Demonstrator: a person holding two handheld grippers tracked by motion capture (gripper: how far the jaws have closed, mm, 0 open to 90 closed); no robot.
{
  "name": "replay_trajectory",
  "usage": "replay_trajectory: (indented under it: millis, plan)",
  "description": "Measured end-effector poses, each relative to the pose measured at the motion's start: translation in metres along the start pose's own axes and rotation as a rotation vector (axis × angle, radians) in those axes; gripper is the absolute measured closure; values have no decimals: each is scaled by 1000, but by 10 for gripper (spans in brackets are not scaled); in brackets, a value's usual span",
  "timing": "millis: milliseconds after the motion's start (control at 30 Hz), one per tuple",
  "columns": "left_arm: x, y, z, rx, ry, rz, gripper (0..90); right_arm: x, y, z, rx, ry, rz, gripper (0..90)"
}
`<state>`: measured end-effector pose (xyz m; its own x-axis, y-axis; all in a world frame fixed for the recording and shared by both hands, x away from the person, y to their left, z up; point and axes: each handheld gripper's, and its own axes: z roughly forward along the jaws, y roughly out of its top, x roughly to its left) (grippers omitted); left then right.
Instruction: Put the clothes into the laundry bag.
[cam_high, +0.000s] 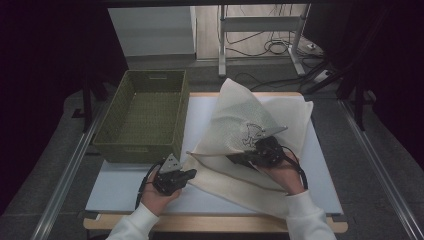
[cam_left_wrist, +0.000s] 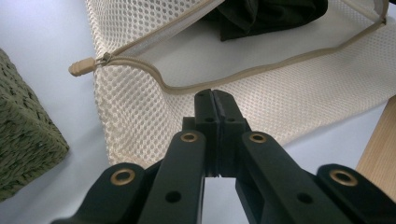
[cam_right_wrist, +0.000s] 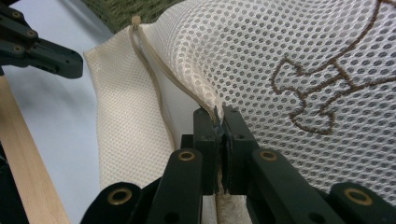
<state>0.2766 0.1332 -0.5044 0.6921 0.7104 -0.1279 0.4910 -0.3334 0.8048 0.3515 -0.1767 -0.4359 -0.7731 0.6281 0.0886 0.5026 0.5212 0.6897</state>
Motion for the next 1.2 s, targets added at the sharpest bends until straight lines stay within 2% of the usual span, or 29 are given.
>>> replay_trajectory:
  millis: [333,600,1200]
  plan:
    - [2,0,-1,-4,5,-7,899,3,-7,16,68,5,-20,855]
    - [2,0,-1,-2,5,-7,899,8,-17,43,154,6,-46,854]
    - [1,-1,2,7,3,-6,888,7,-28,65,214,-24,-58,843]
